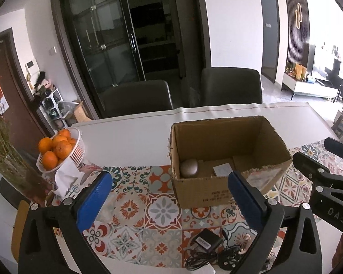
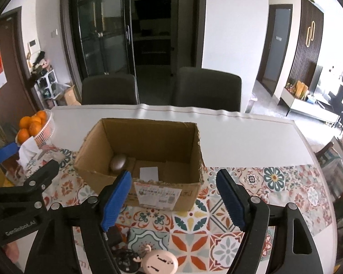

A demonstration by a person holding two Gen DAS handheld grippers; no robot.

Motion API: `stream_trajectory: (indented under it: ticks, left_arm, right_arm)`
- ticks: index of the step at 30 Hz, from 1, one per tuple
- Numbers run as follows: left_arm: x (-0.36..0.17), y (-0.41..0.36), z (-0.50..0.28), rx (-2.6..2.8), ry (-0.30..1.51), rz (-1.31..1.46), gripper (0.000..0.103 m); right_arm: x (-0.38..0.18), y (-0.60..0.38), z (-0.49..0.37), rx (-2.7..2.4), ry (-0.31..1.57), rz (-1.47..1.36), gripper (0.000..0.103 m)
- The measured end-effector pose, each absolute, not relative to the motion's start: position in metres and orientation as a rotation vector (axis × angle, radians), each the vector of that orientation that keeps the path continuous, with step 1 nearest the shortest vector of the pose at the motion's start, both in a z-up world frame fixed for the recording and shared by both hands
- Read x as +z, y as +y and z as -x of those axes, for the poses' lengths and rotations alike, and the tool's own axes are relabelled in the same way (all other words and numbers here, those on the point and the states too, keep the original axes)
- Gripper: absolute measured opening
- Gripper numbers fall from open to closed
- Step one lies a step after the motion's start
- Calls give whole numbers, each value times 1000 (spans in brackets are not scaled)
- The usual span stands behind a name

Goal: Organize rigid objects
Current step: 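Withdraw both tools from the box back toward the remaining items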

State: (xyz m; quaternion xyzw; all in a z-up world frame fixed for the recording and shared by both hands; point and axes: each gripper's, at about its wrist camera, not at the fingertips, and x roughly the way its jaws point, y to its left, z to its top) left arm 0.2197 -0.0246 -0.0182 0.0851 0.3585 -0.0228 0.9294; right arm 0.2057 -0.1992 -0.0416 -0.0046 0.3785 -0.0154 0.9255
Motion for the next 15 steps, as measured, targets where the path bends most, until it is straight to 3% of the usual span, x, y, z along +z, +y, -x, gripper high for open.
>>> stream_trajectory:
  ticks: [15]
  left_arm:
    - [-31, -9, -166, -48, 722, -164, 103]
  right_arm:
    - [-51, -184, -154, -5, 735, 5, 78]
